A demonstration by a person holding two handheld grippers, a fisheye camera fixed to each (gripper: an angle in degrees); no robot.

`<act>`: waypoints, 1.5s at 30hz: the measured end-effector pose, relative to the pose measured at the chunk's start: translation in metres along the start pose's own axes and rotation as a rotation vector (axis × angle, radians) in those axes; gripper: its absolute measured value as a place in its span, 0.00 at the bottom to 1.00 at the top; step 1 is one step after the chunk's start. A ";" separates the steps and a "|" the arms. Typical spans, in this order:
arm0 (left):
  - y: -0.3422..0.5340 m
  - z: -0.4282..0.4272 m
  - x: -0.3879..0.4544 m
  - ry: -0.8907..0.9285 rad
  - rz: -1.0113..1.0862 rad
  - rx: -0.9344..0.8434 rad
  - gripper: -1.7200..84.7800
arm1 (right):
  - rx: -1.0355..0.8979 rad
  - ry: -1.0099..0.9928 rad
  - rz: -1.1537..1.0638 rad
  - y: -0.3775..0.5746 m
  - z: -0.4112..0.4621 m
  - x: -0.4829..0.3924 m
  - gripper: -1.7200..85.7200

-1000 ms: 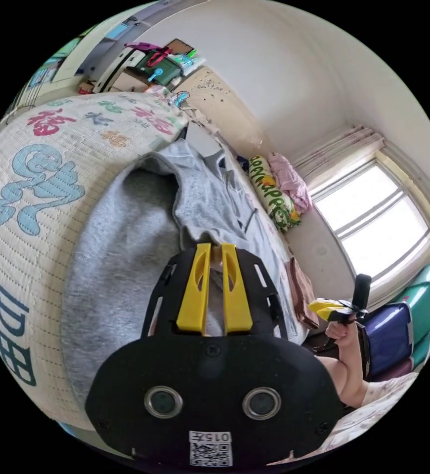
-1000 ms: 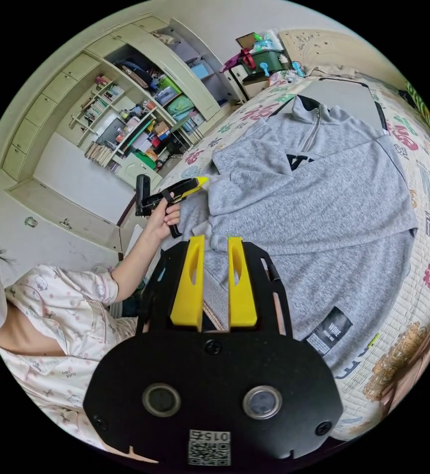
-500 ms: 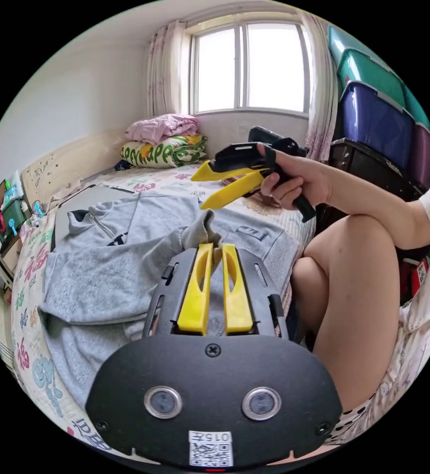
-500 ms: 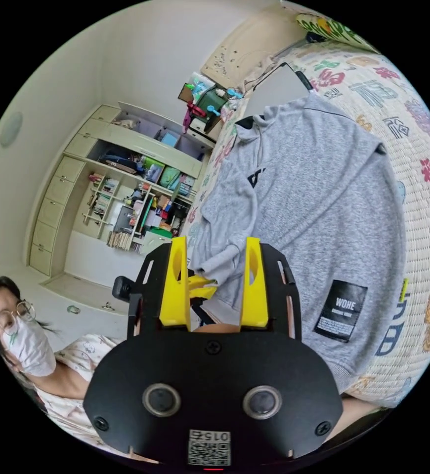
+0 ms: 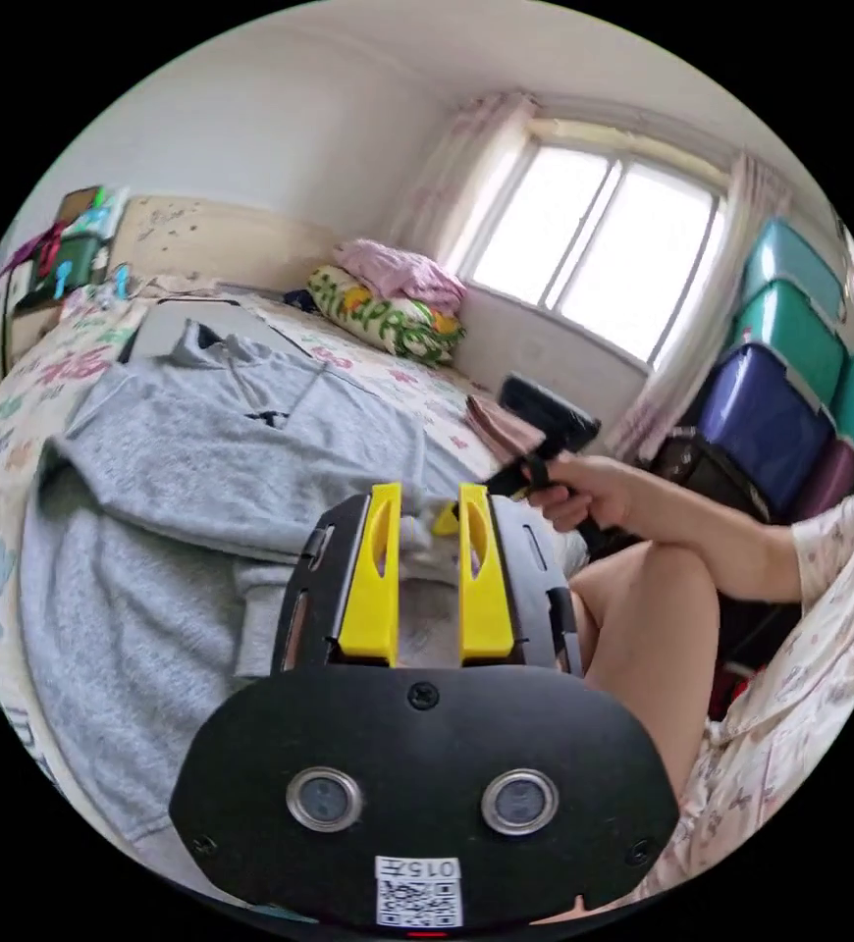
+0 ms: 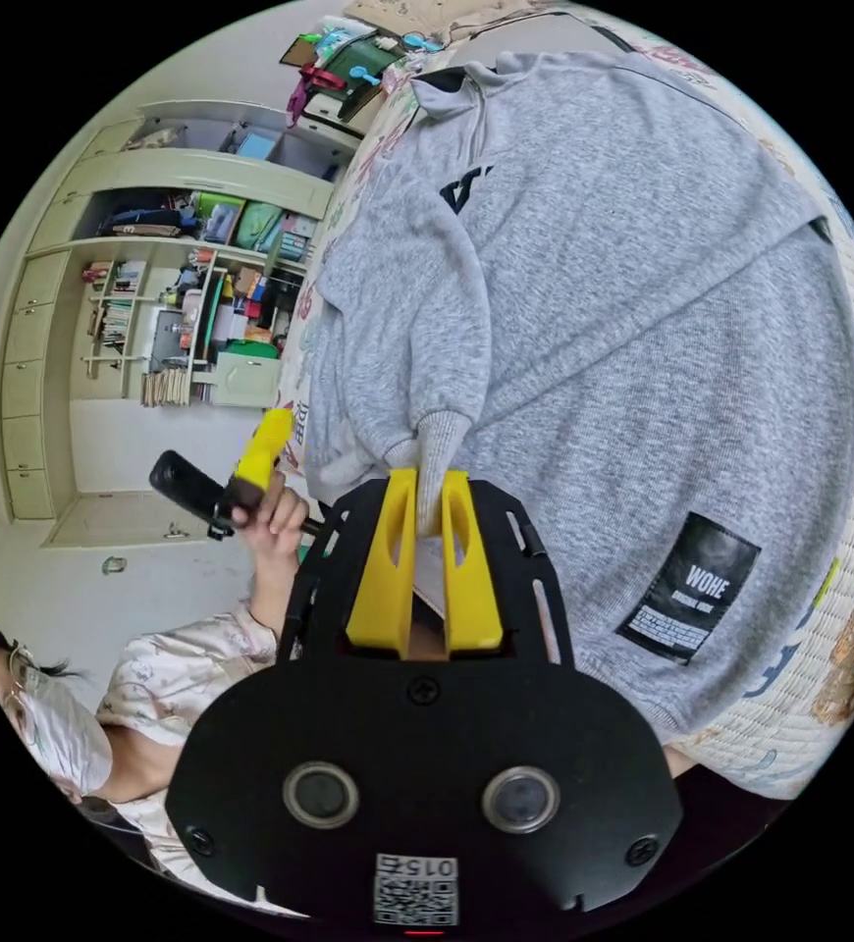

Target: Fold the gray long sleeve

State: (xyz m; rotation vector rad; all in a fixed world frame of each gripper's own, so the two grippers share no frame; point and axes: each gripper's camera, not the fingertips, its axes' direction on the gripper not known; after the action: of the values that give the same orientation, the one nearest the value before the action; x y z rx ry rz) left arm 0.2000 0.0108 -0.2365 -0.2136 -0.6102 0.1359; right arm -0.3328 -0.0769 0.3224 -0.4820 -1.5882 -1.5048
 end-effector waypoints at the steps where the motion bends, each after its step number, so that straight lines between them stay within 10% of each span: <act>1: -0.015 -0.023 -0.035 -0.041 -0.131 0.070 0.13 | 0.017 -0.008 -0.010 0.001 -0.002 -0.004 0.07; 6: -0.068 -0.080 -0.166 -0.227 -0.491 0.183 0.20 | 0.116 -0.061 -0.016 0.011 -0.008 -0.008 0.04; 21: -0.170 -0.080 -0.349 0.145 -0.923 0.356 0.12 | 0.103 0.000 -0.016 0.019 0.084 -0.011 0.03; 45: -0.119 -0.228 -0.273 0.010 -0.551 0.347 0.12 | 0.113 0.279 0.012 0.063 0.294 0.030 0.08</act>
State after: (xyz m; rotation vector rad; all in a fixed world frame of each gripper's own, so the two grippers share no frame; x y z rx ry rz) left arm 0.1177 -0.1920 -0.5411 0.2922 -0.6062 -0.2913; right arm -0.3947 0.2032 0.4167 -0.2067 -1.4385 -1.3973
